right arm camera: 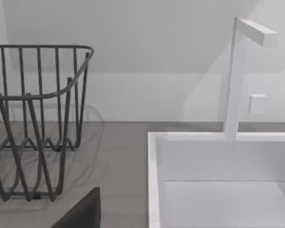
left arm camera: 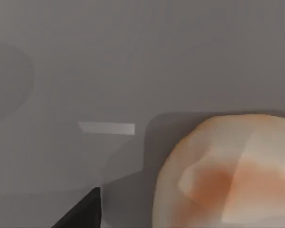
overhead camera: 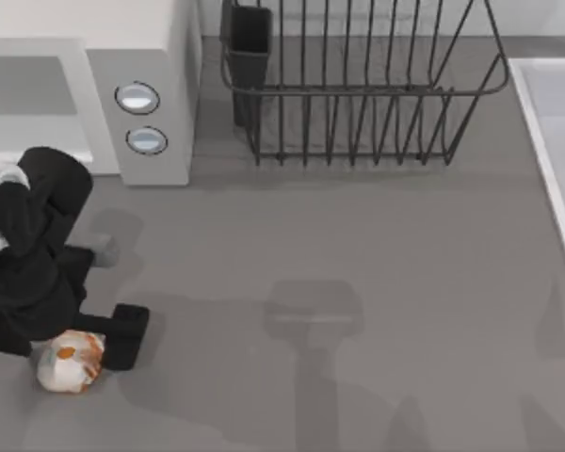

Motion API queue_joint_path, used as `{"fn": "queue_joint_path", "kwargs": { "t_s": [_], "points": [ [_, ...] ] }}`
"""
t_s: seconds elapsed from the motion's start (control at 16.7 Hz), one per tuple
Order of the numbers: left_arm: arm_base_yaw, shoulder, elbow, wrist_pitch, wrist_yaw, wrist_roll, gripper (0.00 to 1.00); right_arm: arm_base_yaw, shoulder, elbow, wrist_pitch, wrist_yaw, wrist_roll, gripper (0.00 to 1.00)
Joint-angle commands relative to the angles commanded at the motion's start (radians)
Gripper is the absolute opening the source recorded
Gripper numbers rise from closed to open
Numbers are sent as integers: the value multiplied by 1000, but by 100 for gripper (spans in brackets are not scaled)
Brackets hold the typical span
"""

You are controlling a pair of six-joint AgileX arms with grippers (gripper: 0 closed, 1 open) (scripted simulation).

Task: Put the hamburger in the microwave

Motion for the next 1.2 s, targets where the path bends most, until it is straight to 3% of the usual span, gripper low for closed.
{"fn": "queue_joint_path", "kwargs": {
  "t_s": [0.36, 1.14, 1.2],
  "points": [
    [0, 34, -30, 55, 0, 0, 100, 0, 0, 0, 0, 0, 0, 100],
    [0, 34, -30, 55, 0, 0, 2, 0, 0, 0, 0, 0, 0, 100],
    [0, 34, -30, 55, 0, 0, 0, 0, 0, 0, 0, 0, 0, 100]
  ]
}}
